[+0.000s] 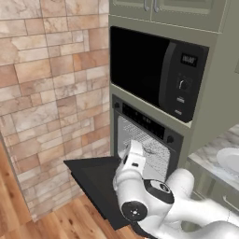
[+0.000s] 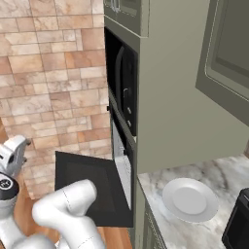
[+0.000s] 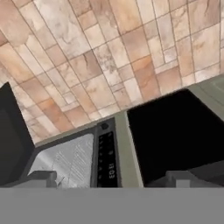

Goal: Place the fish on the bottom rack of the oven, and slide the tray back inside. Close the oven door.

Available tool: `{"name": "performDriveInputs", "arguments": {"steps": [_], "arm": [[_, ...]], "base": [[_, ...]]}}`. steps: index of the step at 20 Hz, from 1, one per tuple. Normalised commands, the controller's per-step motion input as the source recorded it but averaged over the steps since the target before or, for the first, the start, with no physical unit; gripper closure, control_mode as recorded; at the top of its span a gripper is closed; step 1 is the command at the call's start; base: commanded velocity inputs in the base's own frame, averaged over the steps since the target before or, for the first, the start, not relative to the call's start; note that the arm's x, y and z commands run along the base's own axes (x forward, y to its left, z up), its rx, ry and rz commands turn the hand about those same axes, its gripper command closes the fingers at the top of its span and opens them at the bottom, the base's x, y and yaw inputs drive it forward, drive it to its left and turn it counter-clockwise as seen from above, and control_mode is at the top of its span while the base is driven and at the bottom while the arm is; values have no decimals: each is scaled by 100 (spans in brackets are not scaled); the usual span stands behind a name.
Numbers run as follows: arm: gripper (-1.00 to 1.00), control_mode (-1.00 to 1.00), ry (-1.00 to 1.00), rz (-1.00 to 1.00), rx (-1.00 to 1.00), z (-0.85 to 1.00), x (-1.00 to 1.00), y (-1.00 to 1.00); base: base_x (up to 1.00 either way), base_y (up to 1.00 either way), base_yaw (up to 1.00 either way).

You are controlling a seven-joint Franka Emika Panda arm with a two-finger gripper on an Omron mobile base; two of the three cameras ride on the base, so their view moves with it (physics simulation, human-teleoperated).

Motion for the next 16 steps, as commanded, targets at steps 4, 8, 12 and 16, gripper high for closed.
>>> {"name": "performDriveInputs", "arguments": {"steps": [4, 8, 12, 16], "arm": [[-100, -100, 6, 13, -35, -1, -44, 97], [-100, -100, 7, 6, -42, -26, -11, 99], [-100, -100, 16, 0, -51, -61, 11, 100], [-100, -100, 22, 0, -60, -92, 29, 100]], "base": [[0, 0, 0], [0, 0, 0], [0, 0, 0], [0, 0, 0]]}}
